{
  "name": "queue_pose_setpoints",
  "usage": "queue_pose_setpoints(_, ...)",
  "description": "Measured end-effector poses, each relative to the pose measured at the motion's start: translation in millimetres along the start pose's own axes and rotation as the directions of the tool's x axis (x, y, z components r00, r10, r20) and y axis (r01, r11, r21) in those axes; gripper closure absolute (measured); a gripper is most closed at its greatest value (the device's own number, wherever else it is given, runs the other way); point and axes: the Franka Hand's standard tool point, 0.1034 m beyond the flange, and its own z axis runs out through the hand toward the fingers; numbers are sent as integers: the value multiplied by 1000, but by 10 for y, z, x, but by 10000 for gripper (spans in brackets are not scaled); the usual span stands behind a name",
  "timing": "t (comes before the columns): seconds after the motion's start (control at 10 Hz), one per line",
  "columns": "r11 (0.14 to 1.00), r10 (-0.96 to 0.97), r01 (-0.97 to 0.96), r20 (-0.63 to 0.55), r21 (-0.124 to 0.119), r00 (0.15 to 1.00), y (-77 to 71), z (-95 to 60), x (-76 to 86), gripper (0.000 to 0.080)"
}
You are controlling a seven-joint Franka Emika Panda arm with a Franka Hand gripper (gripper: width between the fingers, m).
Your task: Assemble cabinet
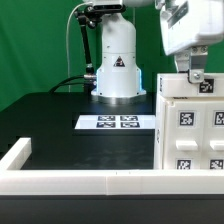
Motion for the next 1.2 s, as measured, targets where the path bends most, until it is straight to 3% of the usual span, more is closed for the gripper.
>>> queue_pose_setpoints(0.4, 954, 301, -301, 12, 0, 954, 0, -15, -27, 235)
queue_pose_setpoints(1.1, 916, 400, -400, 67, -14, 914, -7, -13, -25, 235)
queue_pose_setpoints(1.2, 918, 395, -395, 66, -15, 916, -1, -6, -33, 148)
